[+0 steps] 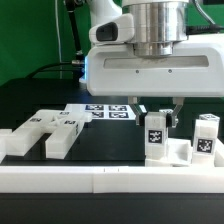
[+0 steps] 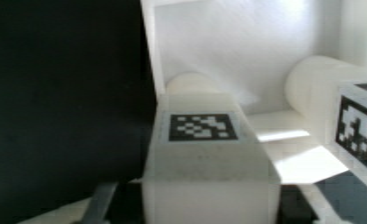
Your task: Assemble chair
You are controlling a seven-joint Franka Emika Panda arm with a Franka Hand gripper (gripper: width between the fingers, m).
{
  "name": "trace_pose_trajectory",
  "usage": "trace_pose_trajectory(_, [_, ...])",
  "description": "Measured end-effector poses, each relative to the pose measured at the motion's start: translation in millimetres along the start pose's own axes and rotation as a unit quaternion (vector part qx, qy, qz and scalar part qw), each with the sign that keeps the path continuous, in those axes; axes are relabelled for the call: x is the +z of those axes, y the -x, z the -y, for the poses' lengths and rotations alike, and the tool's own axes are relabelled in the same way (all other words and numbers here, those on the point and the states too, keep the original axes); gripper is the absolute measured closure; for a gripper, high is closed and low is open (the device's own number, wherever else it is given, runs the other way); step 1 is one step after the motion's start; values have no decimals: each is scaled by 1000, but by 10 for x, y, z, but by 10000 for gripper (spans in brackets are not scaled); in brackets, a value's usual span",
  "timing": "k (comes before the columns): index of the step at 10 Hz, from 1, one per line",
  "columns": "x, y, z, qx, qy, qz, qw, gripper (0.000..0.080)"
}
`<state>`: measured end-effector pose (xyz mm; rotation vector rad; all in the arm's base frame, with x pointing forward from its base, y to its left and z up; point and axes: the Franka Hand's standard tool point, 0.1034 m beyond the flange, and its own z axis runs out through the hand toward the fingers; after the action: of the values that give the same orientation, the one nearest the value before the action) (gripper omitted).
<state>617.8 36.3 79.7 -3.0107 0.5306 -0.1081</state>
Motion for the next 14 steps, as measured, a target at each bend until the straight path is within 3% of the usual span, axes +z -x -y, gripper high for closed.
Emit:
trace_pose_trajectory(4, [6,1,-7,161,0,1,987,509])
trace_pose_trajectory(5, [4,-20,-68,213,-8,4,977,509])
trace_pose_trajectory(6, [5,-20,-62,265,-8,4,964,509])
trace_pose_trajectory(11, [18,10,-1,514,-11,4,858,509])
trace_pose_trajectory(14, [20,19,20,599,-10,6,801,509])
